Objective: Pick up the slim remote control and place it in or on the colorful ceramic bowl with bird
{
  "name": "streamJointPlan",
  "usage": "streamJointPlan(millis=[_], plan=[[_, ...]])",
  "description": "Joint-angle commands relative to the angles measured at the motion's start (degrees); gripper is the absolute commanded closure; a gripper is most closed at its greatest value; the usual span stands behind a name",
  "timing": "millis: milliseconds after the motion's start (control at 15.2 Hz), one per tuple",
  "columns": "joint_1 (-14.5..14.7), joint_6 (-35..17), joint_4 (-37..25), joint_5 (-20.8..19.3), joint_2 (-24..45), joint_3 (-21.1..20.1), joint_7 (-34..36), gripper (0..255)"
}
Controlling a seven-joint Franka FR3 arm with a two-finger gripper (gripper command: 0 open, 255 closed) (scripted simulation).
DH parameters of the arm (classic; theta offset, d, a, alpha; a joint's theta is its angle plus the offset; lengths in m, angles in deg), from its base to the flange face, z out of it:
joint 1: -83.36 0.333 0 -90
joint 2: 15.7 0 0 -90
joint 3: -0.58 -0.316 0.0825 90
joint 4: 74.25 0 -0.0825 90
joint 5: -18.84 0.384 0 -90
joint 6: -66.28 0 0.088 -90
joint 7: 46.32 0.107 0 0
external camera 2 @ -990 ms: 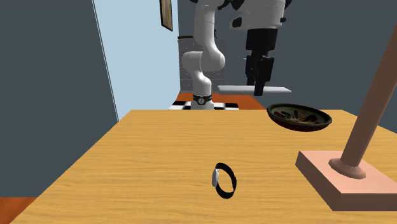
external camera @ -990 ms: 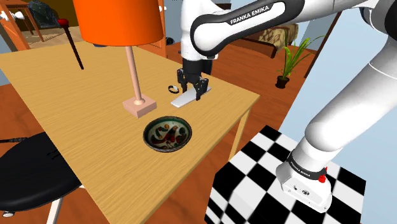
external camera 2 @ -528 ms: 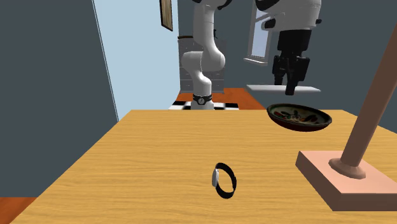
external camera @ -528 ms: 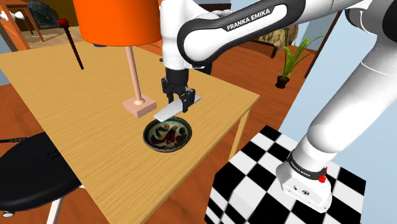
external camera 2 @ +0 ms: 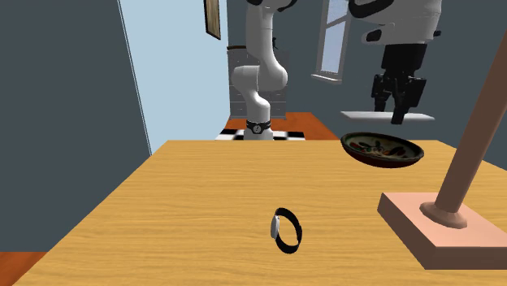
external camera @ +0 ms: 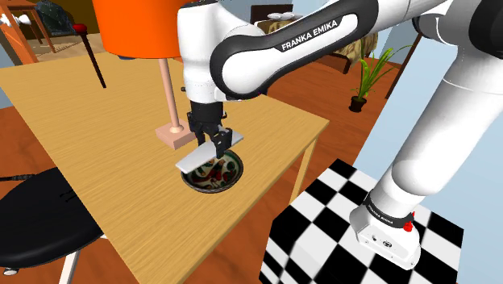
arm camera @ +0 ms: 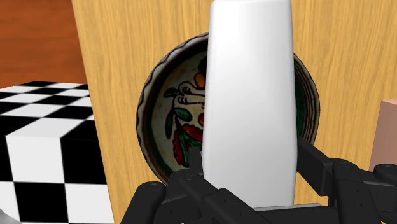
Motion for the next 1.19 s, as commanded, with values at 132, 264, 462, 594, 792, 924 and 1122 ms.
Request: streamJointPlan(millis=[132,264,462,594,792,924,1122], plan=[[0.2,-2.7,1.6,-1.2,1.4,0.0,0.9,255],[0.4,-4.1,2.5,-1.8,2.2,0.1,1.4,255],[0.6,-6.2,3.7,-2.9,3.4,0.3,2.1,255],[0.8,-7.6,4.5,-3.7,4.3,0.4,2.7,255],[0.9,-8.1,4.7,-4.0,4.6,0.5,2.9,255],[0.9,-8.1,4.7,-4.0,4.6,0.5,2.9,255],[0.9,-8.1,4.7,-4.0,4.6,0.5,2.9,255]])
